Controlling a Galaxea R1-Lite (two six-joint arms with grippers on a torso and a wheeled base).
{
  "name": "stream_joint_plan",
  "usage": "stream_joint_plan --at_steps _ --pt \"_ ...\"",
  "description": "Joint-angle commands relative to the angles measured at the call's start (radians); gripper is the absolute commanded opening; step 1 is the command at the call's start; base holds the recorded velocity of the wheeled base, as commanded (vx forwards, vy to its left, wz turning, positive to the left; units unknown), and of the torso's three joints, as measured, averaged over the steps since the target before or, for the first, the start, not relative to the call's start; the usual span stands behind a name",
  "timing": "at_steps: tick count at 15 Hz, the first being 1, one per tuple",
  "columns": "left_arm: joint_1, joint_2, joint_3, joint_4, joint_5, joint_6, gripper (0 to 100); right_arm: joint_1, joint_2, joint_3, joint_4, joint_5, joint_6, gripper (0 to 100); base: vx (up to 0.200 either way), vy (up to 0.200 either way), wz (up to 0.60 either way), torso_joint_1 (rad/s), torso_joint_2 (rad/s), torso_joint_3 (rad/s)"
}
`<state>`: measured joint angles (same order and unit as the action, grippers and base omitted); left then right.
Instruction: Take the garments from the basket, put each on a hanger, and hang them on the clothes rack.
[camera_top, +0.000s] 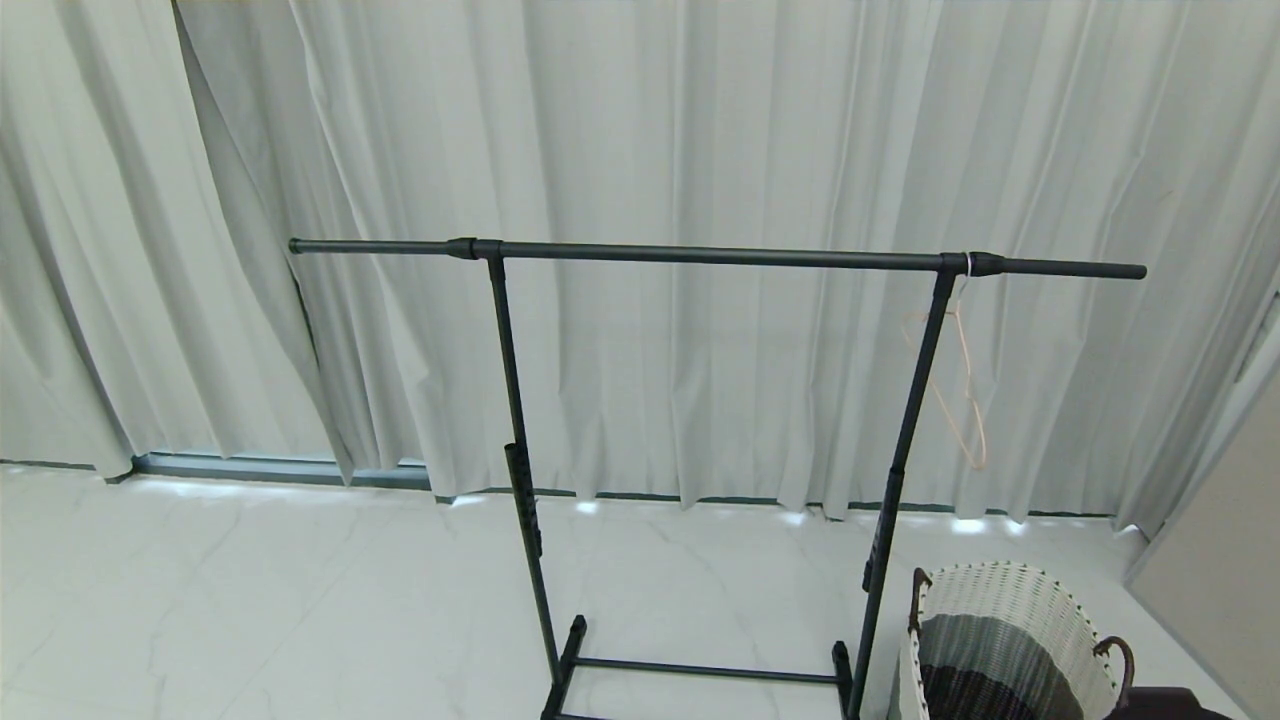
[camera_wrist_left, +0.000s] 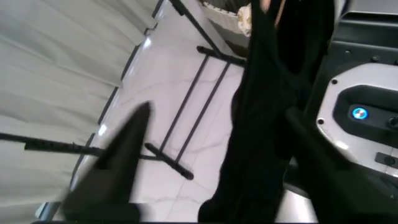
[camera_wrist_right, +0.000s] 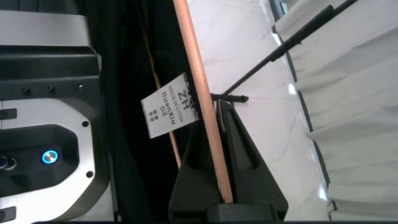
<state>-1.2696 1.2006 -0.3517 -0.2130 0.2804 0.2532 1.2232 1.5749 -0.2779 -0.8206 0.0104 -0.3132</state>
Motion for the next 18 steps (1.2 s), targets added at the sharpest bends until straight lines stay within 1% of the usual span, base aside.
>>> stream_joint_plan --at_steps 1,3,5,7,8,10,11,13,15,18 --pt "0.013 -0.015 0.002 0.001 0.003 0.0 100 -0.036 -0.024 0.003 -0.002 -0.001 0.0 0 0.0 0.0 0.0 0.0 0.0 0.0" --pt "0.035 -0.039 0.025 0.001 0.013 0.0 100 -0.09 -0.049 0.005 -0.002 -0.001 -0.001 0 0.0 0.0 0.0 0.0 0.0 0.0" --pt "0.09 -0.102 0.086 0.001 0.039 0.001 100 -0.145 -0.075 0.011 -0.002 0.0 -0.012 0 0.0 0.0 0.0 0.0 0.0 0.0" --pt "0.199 -0.188 0.163 0.001 0.056 0.001 100 -0.182 -0.102 0.023 -0.002 0.0 -0.014 0 0.0 0.0 0.0 0.0 0.0 0.0" --pt "0.266 -0.227 0.192 0.001 0.056 0.003 100 -0.191 -0.116 0.028 -0.002 0.0 -0.014 0 0.0 0.0 0.0 0.0 0.0 0.0" --pt "0.375 -0.273 0.232 0.001 0.056 0.005 100 -0.195 -0.145 0.029 -0.002 0.0 -0.014 0 0.0 0.0 0.0 0.0 0.0 0.0" --pt "0.397 -0.282 0.24 0.004 0.056 0.003 100 -0.195 -0.157 0.031 -0.002 0.0 -0.014 0 0.0 0.0 0.0 0.0 0.0 0.0" --pt "0.412 -0.273 0.24 0.004 0.056 0.005 100 -0.194 -0.185 0.04 -0.002 0.003 -0.029 0 0.0 0.0 0.0 0.0 0.0 0.0" --pt "0.414 -0.254 0.243 0.006 0.052 0.003 100 -0.186 -0.233 0.065 -0.002 0.008 -0.061 0 0.0 0.0 0.0 0.0 0.0 0.0" --pt "0.406 -0.23 0.232 0.004 0.033 0.003 100 -0.143 -0.262 0.066 -0.002 0.006 -0.069 0 0.0 0.0 0.0 0.0 0.0 0.0"
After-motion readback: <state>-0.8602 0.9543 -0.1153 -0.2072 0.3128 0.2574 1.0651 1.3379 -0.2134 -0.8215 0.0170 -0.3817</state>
